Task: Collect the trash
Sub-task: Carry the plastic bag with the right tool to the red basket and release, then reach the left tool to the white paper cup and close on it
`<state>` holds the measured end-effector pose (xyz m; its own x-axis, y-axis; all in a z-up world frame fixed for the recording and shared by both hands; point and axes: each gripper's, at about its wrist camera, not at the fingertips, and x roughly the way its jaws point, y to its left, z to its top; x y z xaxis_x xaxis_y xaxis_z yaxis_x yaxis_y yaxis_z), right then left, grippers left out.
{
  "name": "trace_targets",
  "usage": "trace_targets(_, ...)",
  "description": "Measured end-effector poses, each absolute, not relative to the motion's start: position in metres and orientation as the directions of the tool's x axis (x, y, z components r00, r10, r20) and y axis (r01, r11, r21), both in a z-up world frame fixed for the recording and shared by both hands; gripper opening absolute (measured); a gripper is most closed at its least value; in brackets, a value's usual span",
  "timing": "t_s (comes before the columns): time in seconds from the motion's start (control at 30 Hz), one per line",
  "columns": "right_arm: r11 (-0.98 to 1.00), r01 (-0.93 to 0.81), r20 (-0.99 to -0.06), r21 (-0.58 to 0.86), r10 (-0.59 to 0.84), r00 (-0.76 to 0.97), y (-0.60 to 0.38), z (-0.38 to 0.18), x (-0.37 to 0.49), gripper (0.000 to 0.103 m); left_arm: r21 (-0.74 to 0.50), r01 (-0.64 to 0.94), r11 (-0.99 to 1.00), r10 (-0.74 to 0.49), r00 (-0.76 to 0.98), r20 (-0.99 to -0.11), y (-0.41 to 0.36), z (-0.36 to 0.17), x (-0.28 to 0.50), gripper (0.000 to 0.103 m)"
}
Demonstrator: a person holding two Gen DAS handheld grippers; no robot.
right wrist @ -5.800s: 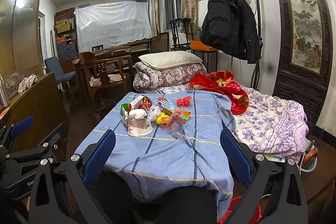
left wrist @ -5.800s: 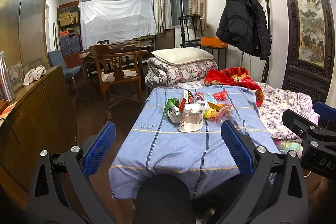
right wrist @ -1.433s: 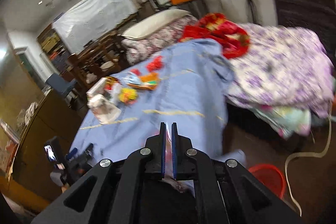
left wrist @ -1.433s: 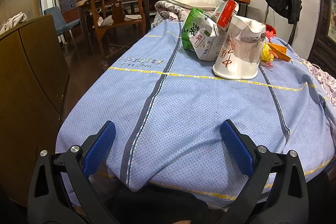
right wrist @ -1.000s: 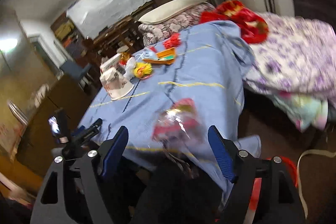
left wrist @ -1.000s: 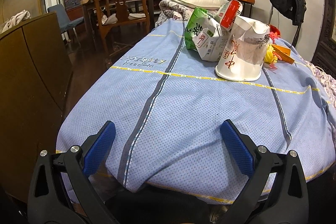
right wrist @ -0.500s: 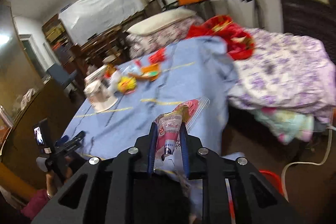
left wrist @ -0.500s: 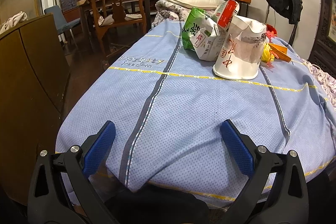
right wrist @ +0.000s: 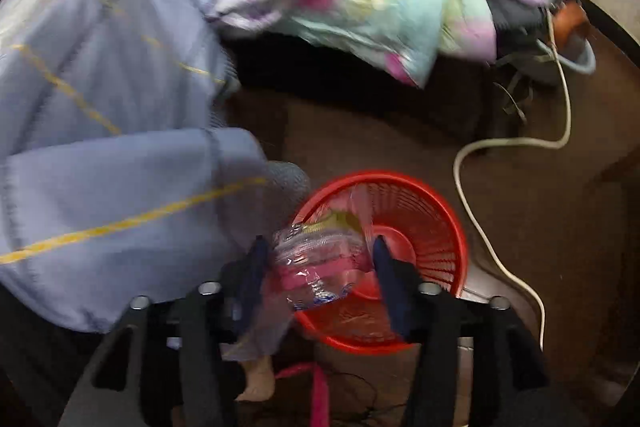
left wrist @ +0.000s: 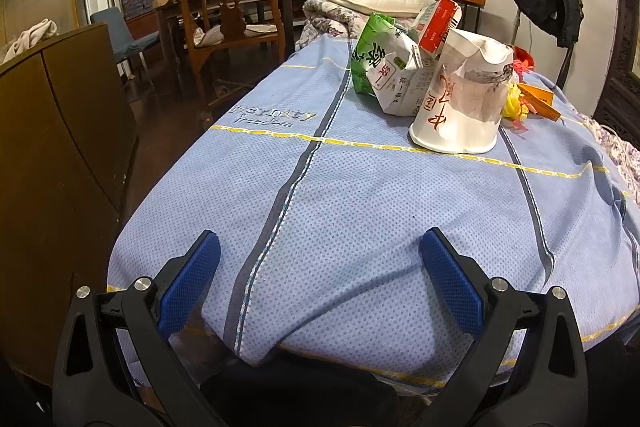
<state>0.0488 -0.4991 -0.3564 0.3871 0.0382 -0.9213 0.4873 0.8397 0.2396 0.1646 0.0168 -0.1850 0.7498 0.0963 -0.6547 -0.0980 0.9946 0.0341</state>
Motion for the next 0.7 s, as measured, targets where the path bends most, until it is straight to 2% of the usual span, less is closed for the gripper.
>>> trace_targets(0.1, 0.823, 0.503, -0.911, 0.265, 0.043, 0.41, -0.505, -0.351, 0.043, 0.057, 0.034, -0.105, 0.994, 0.101, 0.749, -0.655, 0.016, -0.185, 0.166, 0.097)
trace_targets(0.2, 0.806, 0.504, -0.872, 0.312, 0.032, 0.489, -0.51, -0.323, 0.037, 0.064, 0.034, -0.107, 0.994, 0.103, 0.747, -0.656, 0.016, -0.185, 0.166, 0.097)
trace_targets(0.33, 0.799, 0.454, -0.795, 0.393, 0.048, 0.604, -0.503, -0.272, 0.037, 0.064, 0.047, -0.067, 0.997, 0.081, 0.74, -0.668, 0.013, -0.181, 0.165, 0.097)
trace_targets(0.4, 0.815, 0.389, -0.739, 0.429, 0.069, 0.67, -0.487, -0.241, 0.043, 0.067, 0.068, -0.032, 0.997, 0.069, 0.752, -0.655, 0.007, -0.177, 0.164, 0.097)
trace_targets(0.53, 0.862, 0.197, -0.607, 0.466, 0.15, 0.78, -0.428, -0.178, 0.06, 0.082, 0.12, 0.054, 0.991, 0.03, 0.797, -0.603, -0.017, -0.159, 0.167, 0.097)
trace_targets(0.7, 0.87, 0.016, -0.516, 0.493, 0.277, 0.81, -0.355, -0.148, 0.093, 0.088, 0.055, 0.101, 0.993, -0.05, 0.814, -0.579, -0.034, -0.137, 0.193, 0.097)
